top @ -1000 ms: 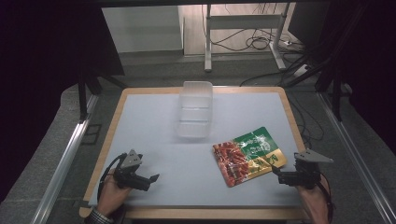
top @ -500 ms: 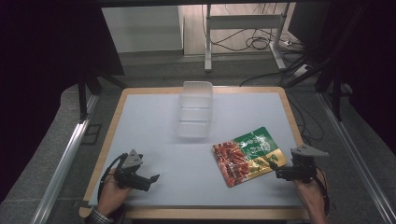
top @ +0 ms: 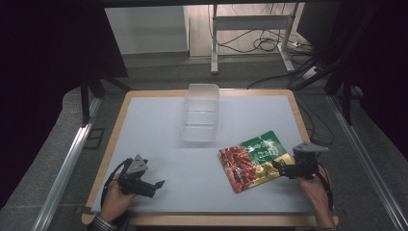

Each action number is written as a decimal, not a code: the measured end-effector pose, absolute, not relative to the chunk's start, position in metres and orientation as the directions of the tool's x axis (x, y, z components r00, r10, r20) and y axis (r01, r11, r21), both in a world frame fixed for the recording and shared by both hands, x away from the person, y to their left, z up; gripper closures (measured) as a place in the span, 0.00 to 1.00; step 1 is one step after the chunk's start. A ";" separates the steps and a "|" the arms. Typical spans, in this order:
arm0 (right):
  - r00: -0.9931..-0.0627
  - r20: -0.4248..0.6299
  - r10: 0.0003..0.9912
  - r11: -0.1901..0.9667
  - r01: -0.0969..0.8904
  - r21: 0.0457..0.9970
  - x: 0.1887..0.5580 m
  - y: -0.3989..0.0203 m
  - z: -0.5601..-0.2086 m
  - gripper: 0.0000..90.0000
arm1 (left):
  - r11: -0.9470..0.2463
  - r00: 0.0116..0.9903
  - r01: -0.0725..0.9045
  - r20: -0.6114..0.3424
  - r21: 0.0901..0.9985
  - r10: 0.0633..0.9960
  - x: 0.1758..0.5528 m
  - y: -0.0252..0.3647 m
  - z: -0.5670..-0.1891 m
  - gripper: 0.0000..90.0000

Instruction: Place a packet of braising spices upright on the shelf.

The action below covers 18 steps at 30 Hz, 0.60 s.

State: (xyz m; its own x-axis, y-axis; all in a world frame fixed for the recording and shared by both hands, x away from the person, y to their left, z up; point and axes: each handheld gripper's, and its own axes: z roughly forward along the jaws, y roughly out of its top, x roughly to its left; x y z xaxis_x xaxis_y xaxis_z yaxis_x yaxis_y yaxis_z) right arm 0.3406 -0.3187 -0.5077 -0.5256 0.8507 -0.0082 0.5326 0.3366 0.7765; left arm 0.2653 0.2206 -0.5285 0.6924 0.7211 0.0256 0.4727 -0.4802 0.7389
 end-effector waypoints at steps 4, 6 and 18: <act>-0.540 0.001 0.842 0.346 0.541 0.767 0.347 -0.317 -0.510 0.00 | -0.483 0.694 0.472 0.028 0.737 0.720 0.265 0.220 -0.529 0.00; -0.543 0.008 0.839 0.351 0.554 0.755 0.350 -0.315 -0.512 0.01 | -0.484 0.695 0.472 0.028 0.737 0.719 0.265 0.220 -0.529 0.00; -0.553 0.059 0.831 0.356 0.610 0.708 0.365 -0.309 -0.519 0.03 | -0.490 0.698 0.469 0.031 0.735 0.715 0.265 0.219 -0.529 0.00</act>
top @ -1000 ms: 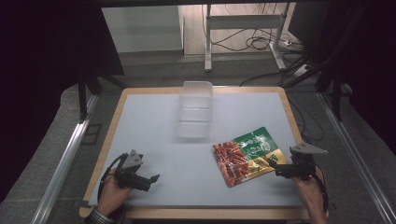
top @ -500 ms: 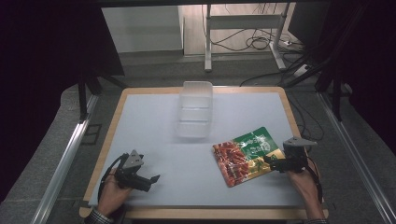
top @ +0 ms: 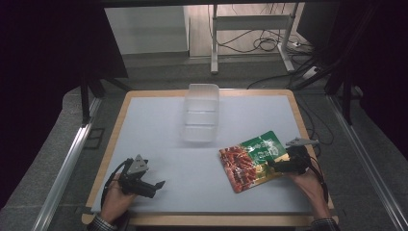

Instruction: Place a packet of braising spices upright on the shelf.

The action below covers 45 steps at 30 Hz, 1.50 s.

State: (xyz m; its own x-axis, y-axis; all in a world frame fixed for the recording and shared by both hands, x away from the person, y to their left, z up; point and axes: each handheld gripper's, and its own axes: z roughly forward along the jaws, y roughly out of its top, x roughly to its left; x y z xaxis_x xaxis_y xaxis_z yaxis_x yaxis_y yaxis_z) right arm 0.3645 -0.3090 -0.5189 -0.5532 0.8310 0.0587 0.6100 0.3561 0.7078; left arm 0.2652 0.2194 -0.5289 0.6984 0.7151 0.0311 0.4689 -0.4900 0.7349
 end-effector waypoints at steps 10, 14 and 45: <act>-0.542 0.049 0.839 0.352 0.608 0.712 0.367 -0.300 -0.508 0.31 | -0.498 0.701 0.468 0.037 0.730 0.713 0.265 0.218 -0.529 0.00; -0.549 0.007 0.836 0.373 0.578 0.726 0.367 -0.294 -0.500 0.49 | -0.500 0.701 0.468 0.038 0.729 0.712 0.265 0.218 -0.530 0.00; -0.583 -0.090 0.808 0.482 0.564 0.671 0.386 -0.261 -0.497 0.99 | -0.500 0.700 0.466 0.042 0.730 0.713 0.265 0.218 -0.529 0.00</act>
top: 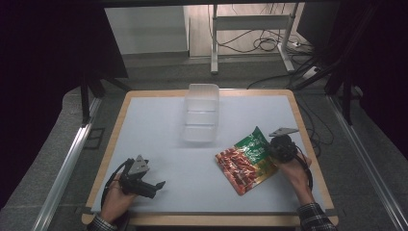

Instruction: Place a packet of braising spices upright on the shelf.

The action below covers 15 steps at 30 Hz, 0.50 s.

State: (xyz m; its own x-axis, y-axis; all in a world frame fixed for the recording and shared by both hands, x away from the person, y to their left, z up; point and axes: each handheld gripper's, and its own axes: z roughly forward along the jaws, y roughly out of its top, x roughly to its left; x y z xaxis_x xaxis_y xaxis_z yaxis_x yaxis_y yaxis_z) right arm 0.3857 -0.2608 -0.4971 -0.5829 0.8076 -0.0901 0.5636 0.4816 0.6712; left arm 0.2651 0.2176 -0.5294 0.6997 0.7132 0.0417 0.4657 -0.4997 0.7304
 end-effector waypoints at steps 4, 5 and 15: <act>-0.592 -0.071 0.803 0.468 0.552 0.691 0.383 -0.262 -0.491 0.99 | -0.497 0.699 0.467 0.039 0.732 0.714 0.265 0.218 -0.529 0.00; -0.592 -0.071 0.803 0.468 0.552 0.691 0.383 -0.262 -0.491 0.99 | -0.496 0.698 0.467 0.038 0.732 0.715 0.265 0.218 -0.529 0.00; -0.615 -0.017 0.788 0.428 0.527 0.734 0.376 -0.264 -0.469 0.99 | -0.497 0.698 0.466 0.041 0.732 0.715 0.265 0.219 -0.529 0.00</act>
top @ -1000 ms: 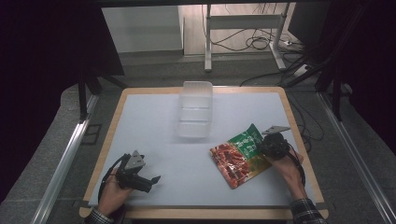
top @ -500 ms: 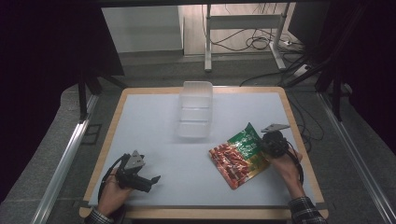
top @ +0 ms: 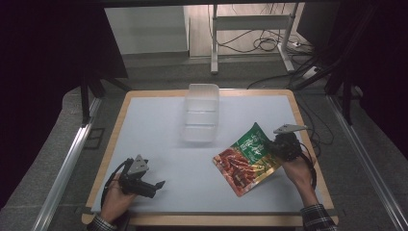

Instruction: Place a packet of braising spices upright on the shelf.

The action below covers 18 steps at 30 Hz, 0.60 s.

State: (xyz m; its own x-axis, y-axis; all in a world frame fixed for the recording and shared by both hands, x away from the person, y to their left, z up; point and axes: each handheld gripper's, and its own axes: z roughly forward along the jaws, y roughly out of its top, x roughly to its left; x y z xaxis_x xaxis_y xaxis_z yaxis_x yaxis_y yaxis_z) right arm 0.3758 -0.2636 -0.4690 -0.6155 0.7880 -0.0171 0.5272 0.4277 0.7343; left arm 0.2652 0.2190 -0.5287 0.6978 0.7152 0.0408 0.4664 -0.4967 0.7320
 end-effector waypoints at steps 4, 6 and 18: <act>-0.625 0.003 0.781 0.413 0.519 0.748 0.373 -0.264 -0.459 0.99 | -0.496 0.697 0.466 0.042 0.733 0.716 0.265 0.219 -0.529 0.00; -0.631 -0.009 0.776 0.421 0.505 0.753 0.370 -0.262 -0.455 0.99 | -0.497 0.697 0.465 0.043 0.732 0.716 0.265 0.219 -0.528 0.00; -0.665 0.005 0.746 0.412 0.468 0.782 0.360 -0.253 -0.428 0.99 | -0.491 0.693 0.465 0.042 0.737 0.720 0.265 0.220 -0.528 0.00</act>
